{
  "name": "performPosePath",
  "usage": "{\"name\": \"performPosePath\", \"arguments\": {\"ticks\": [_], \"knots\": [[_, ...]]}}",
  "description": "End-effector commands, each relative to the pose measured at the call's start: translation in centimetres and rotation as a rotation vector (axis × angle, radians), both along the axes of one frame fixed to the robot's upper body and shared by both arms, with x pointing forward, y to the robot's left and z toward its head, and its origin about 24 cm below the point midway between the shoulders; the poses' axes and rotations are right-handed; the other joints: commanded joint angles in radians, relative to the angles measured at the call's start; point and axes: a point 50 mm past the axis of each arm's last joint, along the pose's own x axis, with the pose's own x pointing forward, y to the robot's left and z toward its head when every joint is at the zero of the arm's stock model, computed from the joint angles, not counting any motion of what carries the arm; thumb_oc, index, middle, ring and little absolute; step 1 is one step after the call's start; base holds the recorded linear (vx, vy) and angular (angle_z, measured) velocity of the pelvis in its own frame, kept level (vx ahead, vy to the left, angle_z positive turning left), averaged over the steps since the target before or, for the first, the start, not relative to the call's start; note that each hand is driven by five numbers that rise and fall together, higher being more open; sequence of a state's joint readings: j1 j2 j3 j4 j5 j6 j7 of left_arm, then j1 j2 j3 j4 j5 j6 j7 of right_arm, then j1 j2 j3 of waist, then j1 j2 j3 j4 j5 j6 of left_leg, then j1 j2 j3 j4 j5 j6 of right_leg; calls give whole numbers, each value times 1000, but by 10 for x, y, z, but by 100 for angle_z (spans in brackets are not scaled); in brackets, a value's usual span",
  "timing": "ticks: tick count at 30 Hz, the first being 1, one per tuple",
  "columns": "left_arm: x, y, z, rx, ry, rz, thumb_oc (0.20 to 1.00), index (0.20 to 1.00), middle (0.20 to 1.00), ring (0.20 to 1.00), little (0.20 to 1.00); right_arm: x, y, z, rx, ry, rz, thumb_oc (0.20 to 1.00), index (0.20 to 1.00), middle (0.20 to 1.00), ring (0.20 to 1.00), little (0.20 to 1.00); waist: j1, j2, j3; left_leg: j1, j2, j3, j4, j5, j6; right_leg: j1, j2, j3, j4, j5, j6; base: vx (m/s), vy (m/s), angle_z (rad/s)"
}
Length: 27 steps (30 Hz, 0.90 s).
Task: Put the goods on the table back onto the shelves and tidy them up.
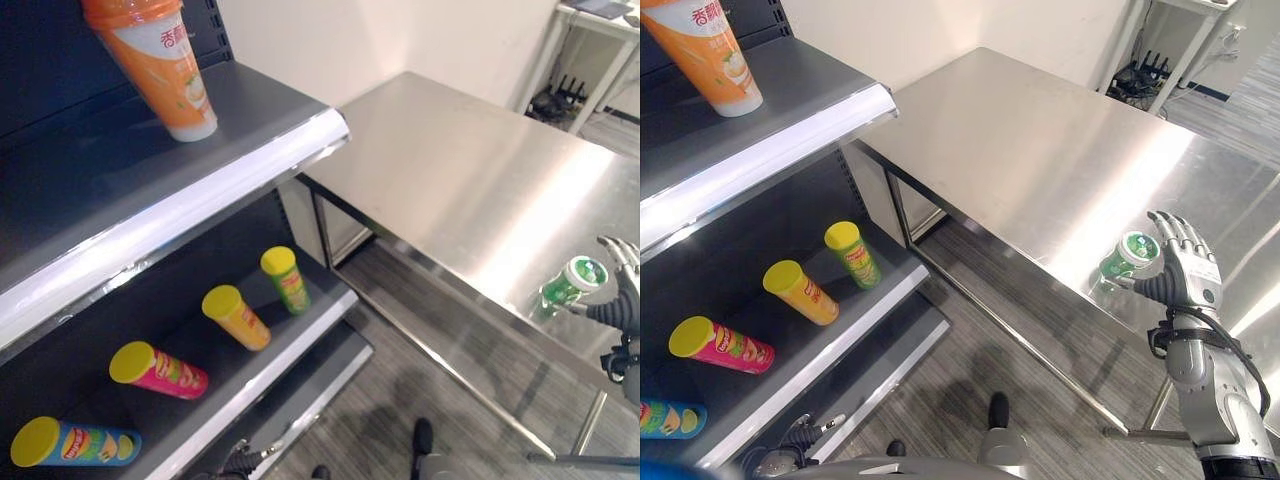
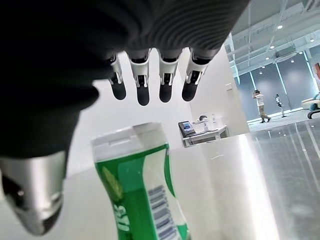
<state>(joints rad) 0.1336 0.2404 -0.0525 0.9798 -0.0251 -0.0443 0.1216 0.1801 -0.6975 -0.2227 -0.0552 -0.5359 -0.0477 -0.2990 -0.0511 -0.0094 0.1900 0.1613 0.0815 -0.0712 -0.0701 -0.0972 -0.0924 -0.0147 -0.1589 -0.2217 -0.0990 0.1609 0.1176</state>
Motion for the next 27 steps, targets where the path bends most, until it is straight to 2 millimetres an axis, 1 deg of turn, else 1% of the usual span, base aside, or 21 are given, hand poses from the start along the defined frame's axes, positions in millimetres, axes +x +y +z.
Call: {"name": "performPosePath", "arguments": {"ticks": [1,2,7,10,22,27], "knots": [[13,21,9,78,-33,-20,1000,1000,1000,1000,1000,14,-1,19,18,-100,5,1000,1000,1000,1000,1000,7,-27,-5,-49,5,63,49,-41,21,55,-80,5,89,-191,87,0,0,0],[13,21,9,80,-32,-18,1000,1000,1000,1000,1000,16,-2,12,43,-75,-4,1000,1000,1000,1000,1000,10,-27,-5,-48,5,61,48,-41,21,57,-80,3,89,-192,86,0,0,0],[12,21,8,79,-26,-20,1000,1000,1000,1000,1000,18,-5,5,87,-52,-22,1000,1000,1000,1000,1000,14,-26,-6,-48,6,57,48,-41,21,61,-79,0,89,-195,84,0,0,0],[12,21,9,75,-26,-24,1000,1000,1000,1000,1000,23,-4,-5,148,-30,-28,1000,1000,1000,1000,1000,21,-24,-6,-46,7,55,50,-41,20,66,-76,-5,88,-198,81,0,0,0],[11,22,8,76,-19,-20,1000,1000,1000,1000,1000,26,3,-2,186,-65,-7,1000,1000,1000,1000,1000,25,-19,-9,-48,6,53,50,-40,21,71,-76,-11,85,-200,80,4,-2,3],[12,21,9,75,-21,-23,1000,1000,1000,1000,1000,26,4,-5,199,-56,-9,1000,1000,1000,1000,1000,26,-18,-9,-47,6,53,49,-40,22,73,-78,-11,84,-198,80,0,0,0]]}}
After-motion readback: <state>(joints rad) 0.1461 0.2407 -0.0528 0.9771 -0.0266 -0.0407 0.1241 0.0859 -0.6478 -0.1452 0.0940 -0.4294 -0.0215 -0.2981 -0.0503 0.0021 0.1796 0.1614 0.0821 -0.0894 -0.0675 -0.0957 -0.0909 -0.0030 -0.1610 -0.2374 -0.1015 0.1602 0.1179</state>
